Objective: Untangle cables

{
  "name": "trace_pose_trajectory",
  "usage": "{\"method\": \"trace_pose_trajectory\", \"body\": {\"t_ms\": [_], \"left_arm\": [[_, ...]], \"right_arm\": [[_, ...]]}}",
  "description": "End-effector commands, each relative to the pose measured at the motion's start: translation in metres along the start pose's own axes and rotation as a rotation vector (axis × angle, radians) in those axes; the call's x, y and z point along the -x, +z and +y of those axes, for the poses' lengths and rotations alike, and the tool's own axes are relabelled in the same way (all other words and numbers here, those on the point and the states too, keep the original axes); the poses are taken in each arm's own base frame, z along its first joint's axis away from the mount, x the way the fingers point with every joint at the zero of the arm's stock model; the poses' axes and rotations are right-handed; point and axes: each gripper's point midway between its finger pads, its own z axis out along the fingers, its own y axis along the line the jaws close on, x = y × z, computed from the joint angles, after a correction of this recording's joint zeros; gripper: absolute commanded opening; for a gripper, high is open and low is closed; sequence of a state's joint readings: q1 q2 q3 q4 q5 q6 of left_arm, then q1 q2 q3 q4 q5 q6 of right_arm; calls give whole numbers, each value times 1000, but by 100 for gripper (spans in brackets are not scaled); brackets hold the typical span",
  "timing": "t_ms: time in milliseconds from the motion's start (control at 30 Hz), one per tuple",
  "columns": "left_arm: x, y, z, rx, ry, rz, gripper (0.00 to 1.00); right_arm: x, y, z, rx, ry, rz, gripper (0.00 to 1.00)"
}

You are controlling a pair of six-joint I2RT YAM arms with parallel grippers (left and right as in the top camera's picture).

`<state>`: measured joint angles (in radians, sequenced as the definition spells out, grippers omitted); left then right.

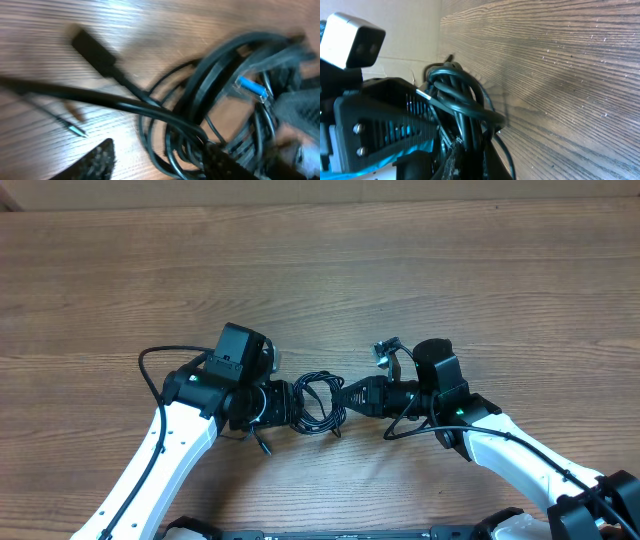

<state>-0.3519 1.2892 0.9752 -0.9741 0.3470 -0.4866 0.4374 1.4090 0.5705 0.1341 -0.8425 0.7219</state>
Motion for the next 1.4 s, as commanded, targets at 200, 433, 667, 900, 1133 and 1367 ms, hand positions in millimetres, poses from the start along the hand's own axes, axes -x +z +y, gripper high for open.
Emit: {"method": "trace_pose_trajectory", "body": {"t_ms": [200,433,667,900,1133,1367], "left_arm": [[35,-5,3,20,-382,-167,70],[30,-1,1,-1,-682,-144,73],[15,19,12,69,-827,-93,82],[6,46,28,151,-1054,-46,86],[30,72,16,69,-1041,-42,79],[25,101,16,85,-1037,55,4]], "right_arm": [[3,-4,20,55,-68,4,4],[3,-4,21,58,-64,7,4],[-1,-4,24,76,-60,27,4],[-2,-4,24,82,-56,33,4],[-5,-5,27,99,-57,51,4],[-5,-5,27,98,-31,51,4]]}}
